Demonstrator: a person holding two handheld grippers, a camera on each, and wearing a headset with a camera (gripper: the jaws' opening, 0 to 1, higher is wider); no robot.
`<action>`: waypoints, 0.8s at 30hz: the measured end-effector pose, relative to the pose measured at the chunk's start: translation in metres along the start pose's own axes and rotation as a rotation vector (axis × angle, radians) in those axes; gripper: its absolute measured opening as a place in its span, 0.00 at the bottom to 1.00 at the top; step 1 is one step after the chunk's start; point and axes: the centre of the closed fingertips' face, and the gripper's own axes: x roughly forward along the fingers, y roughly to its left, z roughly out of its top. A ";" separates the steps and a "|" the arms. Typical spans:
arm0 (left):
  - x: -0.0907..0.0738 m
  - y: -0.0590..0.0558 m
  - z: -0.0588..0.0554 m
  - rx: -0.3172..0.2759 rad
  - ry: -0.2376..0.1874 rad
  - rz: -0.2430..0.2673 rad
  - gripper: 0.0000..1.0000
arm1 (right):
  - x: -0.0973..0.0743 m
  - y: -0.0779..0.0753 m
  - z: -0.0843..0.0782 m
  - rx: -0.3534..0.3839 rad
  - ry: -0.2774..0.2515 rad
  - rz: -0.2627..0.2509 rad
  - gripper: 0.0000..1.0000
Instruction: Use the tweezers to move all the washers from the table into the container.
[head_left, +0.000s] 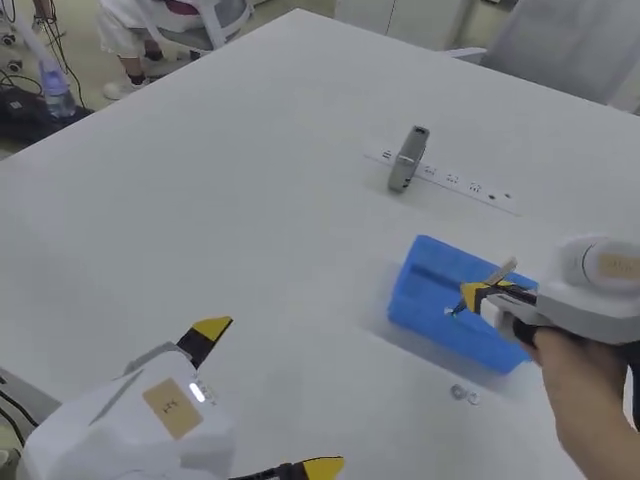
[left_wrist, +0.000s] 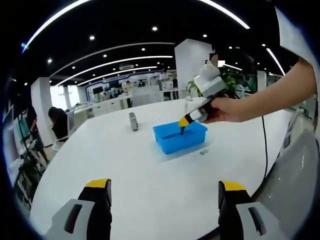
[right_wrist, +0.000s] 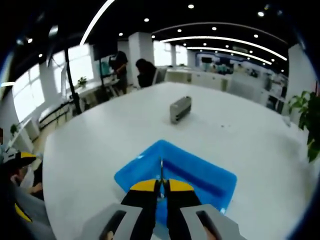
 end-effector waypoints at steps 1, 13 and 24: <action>0.000 0.000 0.000 -0.001 0.001 0.000 0.90 | 0.002 0.000 -0.001 0.011 0.000 0.002 0.03; 0.000 -0.001 0.001 -0.014 -0.006 -0.007 0.90 | 0.009 0.007 -0.015 -0.032 0.044 -0.012 0.03; -0.001 0.000 0.001 -0.007 -0.006 -0.003 0.90 | 0.000 0.001 -0.010 0.014 0.024 -0.016 0.04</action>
